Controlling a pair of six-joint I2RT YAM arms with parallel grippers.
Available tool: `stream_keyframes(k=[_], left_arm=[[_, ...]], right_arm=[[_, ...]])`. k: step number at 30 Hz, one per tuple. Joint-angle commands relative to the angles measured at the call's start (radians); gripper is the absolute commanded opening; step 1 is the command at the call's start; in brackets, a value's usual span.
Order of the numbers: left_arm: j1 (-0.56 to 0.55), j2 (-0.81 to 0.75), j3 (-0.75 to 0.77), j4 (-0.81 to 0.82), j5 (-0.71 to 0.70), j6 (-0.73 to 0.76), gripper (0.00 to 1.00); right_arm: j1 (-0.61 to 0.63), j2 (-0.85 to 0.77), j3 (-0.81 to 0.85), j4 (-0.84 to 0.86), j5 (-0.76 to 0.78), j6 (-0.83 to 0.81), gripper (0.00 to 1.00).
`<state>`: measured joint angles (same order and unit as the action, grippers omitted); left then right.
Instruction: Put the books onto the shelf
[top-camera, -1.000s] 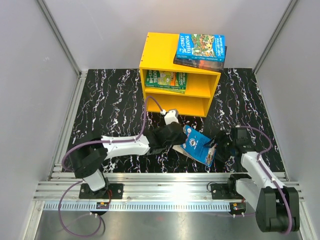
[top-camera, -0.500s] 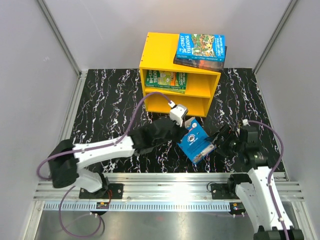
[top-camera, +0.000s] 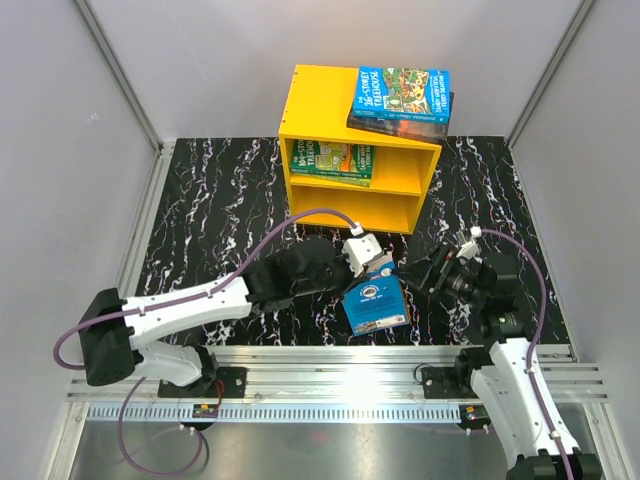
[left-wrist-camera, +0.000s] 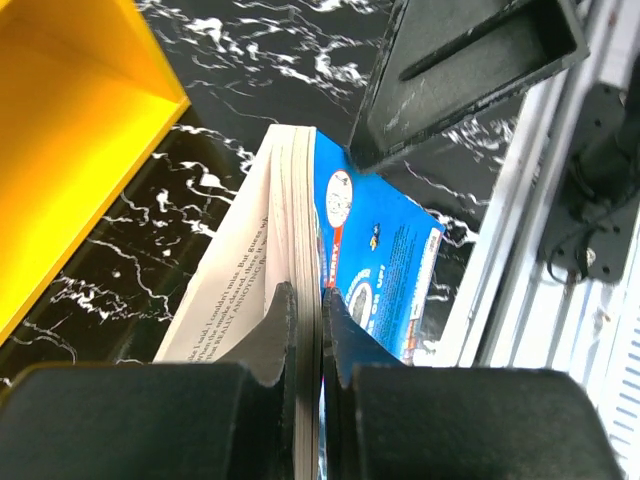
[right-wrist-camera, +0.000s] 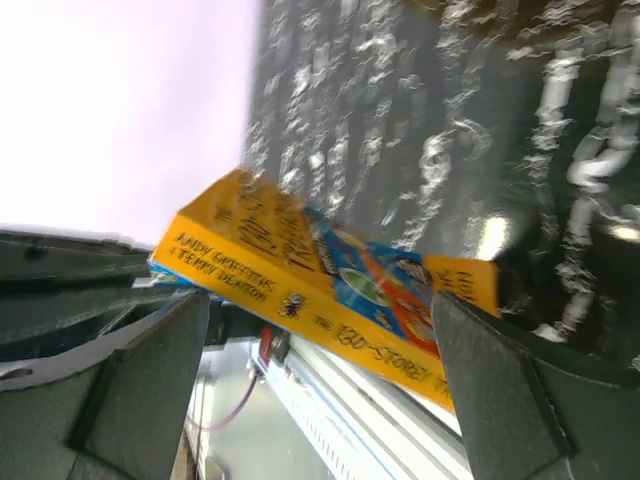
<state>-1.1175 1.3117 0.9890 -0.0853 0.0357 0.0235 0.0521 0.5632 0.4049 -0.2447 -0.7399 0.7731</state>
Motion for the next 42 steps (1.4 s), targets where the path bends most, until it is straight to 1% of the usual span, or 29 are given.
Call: stream_keyframes(k=[1, 2, 4, 7, 10, 13, 14, 17, 18, 20, 21, 23, 24, 25, 26, 28, 29, 30, 31, 32, 33, 34, 35, 37, 38, 40, 41, 42], left_arm=[[-0.002, 0.003, 0.079, 0.032, 0.087, 0.059, 0.00], [-0.002, 0.004, 0.085, 0.027, 0.090, 0.064, 0.00], [0.002, 0.015, 0.109, 0.024, 0.096, 0.072, 0.00], [0.024, 0.049, 0.140, 0.002, 0.118, 0.076, 0.00], [0.051, 0.078, 0.174, -0.010, 0.154, 0.075, 0.00], [0.070, 0.090, 0.197, 0.002, 0.200, 0.058, 0.00], [0.073, 0.092, 0.201, 0.015, 0.216, 0.052, 0.00], [0.074, 0.100, 0.227, 0.018, 0.231, 0.039, 0.00], [0.074, 0.104, 0.244, 0.013, 0.236, 0.039, 0.00], [0.074, 0.112, 0.260, 0.006, 0.257, 0.032, 0.00], [0.074, 0.113, 0.267, 0.005, 0.265, 0.027, 0.00], [0.074, 0.113, 0.280, 0.007, 0.288, 0.021, 0.00], [0.074, 0.116, 0.286, 0.006, 0.299, 0.020, 0.00], [0.074, 0.118, 0.307, -0.004, 0.308, 0.016, 0.00], [0.073, 0.124, 0.316, -0.010, 0.322, 0.018, 0.00], [0.070, 0.127, 0.342, -0.040, 0.322, 0.021, 0.00], [0.067, 0.123, 0.362, -0.048, 0.297, 0.020, 0.05], [0.065, 0.115, 0.365, -0.053, 0.277, 0.004, 0.33], [0.065, 0.104, 0.367, -0.053, 0.244, -0.006, 0.49], [0.065, 0.072, 0.363, -0.057, 0.171, -0.013, 0.63], [0.065, 0.051, 0.356, -0.060, 0.132, -0.020, 0.72], [0.067, 0.025, 0.350, -0.068, 0.091, -0.048, 0.84], [0.065, -0.036, 0.327, -0.068, -0.015, -0.060, 0.89], [0.065, -0.112, 0.297, -0.070, -0.120, -0.100, 0.99], [0.065, -0.196, 0.280, -0.071, -0.220, -0.111, 0.99], [0.065, -0.280, 0.231, -0.088, -0.319, -0.143, 0.99], [0.065, -0.363, 0.212, -0.094, -0.401, -0.152, 0.99], [0.065, -0.403, 0.198, -0.103, -0.445, -0.175, 0.99]], right_arm=[[0.005, -0.020, -0.086, 0.379, -0.248, 0.113, 1.00], [0.005, -0.034, -0.115, 0.443, -0.292, 0.129, 1.00], [0.005, -0.069, -0.130, 0.458, -0.323, 0.138, 1.00], [0.006, -0.140, -0.147, 0.432, -0.355, 0.147, 1.00], [0.005, -0.279, -0.150, 0.374, -0.363, 0.164, 1.00], [0.005, -0.327, -0.163, 0.338, -0.371, 0.166, 0.92], [0.005, -0.335, -0.172, 0.320, -0.375, 0.163, 0.82], [0.006, -0.319, -0.169, 0.254, -0.371, 0.111, 0.61], [0.005, -0.310, -0.163, 0.249, -0.371, 0.088, 0.52], [0.006, -0.277, -0.134, 0.205, -0.366, 0.046, 0.47], [0.005, -0.263, -0.121, 0.194, -0.362, 0.032, 0.39], [0.005, -0.215, -0.091, 0.176, -0.363, -0.001, 0.29], [0.006, -0.200, -0.081, 0.176, -0.365, -0.009, 0.21], [0.006, -0.172, -0.072, 0.174, -0.363, -0.009, 0.07], [0.008, -0.157, -0.057, 0.176, -0.360, -0.008, 0.00], [0.014, -0.132, -0.045, 0.203, -0.352, 0.014, 0.00], [0.026, -0.134, -0.025, 0.212, -0.342, 0.047, 0.00], [0.028, -0.143, -0.005, 0.211, -0.331, 0.057, 0.00], [0.029, -0.169, 0.021, 0.176, -0.313, 0.060, 0.00], [0.029, -0.180, 0.085, 0.162, -0.273, 0.075, 0.00], [0.029, -0.186, 0.128, 0.145, -0.247, 0.075, 0.00], [0.028, -0.183, 0.179, 0.093, -0.212, 0.075, 0.00], [0.028, -0.169, 0.278, 0.084, -0.157, 0.089, 0.00], [0.028, -0.111, 0.381, 0.075, -0.118, 0.106, 0.00], [0.029, -0.088, 0.481, 0.073, -0.068, 0.118, 0.00], [0.029, -0.015, 0.587, 0.026, 0.015, 0.112, 0.00], [0.028, 0.015, 0.683, 0.018, 0.096, 0.120, 0.00], [0.028, 0.045, 0.727, 0.013, 0.144, 0.132, 0.00]])
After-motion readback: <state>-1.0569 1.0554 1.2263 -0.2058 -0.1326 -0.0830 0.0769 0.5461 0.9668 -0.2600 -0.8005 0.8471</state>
